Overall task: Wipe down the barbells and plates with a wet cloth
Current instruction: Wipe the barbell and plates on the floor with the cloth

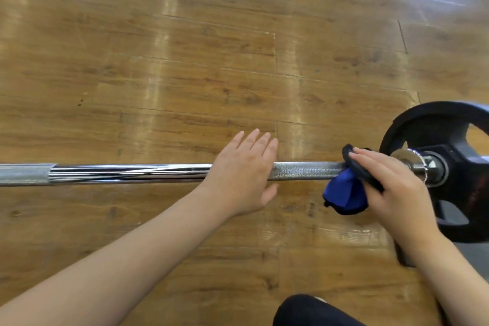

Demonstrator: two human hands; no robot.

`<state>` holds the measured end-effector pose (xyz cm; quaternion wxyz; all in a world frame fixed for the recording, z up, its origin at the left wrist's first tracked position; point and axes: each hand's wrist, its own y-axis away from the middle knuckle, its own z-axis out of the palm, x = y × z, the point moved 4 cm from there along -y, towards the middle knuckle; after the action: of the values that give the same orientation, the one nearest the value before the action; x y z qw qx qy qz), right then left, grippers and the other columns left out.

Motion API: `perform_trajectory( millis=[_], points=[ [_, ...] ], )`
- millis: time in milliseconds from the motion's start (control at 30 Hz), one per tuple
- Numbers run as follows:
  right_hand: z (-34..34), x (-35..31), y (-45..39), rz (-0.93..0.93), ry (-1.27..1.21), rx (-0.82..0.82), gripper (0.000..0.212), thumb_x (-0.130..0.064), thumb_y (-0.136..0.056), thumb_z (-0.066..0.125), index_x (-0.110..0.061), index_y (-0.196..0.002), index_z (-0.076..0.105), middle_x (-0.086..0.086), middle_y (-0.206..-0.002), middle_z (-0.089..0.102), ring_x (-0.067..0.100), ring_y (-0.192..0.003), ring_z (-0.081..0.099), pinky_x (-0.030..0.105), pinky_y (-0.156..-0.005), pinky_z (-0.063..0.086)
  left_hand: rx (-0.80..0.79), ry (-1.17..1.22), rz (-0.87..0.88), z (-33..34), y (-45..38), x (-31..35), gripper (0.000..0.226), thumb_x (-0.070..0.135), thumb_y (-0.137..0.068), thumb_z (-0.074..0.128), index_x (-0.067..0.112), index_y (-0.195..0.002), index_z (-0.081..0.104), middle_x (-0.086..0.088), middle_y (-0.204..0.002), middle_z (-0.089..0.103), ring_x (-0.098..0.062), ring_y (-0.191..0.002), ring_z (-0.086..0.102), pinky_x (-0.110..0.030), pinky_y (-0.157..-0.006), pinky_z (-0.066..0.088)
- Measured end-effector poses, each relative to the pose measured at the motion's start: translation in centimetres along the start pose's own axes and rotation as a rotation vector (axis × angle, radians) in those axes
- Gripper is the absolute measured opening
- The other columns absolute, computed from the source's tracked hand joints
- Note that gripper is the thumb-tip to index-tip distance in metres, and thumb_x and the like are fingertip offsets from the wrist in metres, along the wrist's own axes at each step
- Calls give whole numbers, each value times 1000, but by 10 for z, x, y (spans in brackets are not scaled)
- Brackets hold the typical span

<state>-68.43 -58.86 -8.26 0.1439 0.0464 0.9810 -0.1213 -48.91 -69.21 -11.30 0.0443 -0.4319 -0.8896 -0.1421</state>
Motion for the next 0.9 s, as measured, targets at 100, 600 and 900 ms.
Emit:
perform_trajectory(
  millis=[100,600,900],
  points=[
    [-7,-18,-24,-80,-46,-6,37,-6,-79,56,-1,-114,66,9,-118,63,21,-111,53,29,-99,37,34,38,32,-9,-10,4,83,61,-92,32,11,-152,2,-5,-159,7,-20,-146,2,-36,-119,1],
    [-11,-52,-138,139,-393,-76,37,2,-82,64,-23,-109,68,-37,-89,53,-16,-84,54,-1,-76,37,118,293,-77,-48,-42,-21,98,76,-81,27,12,-152,3,0,-160,6,-13,-146,-1,-29,-118,1],
    [6,-80,-184,-89,-457,-69,35,3,-75,62,-8,-107,70,2,-105,70,11,-96,60,13,-86,42,406,639,-400,-86,-78,-54,75,23,-82,66,17,-147,29,-3,-141,48,-23,-126,48,-34,-90,42]
  ],
)
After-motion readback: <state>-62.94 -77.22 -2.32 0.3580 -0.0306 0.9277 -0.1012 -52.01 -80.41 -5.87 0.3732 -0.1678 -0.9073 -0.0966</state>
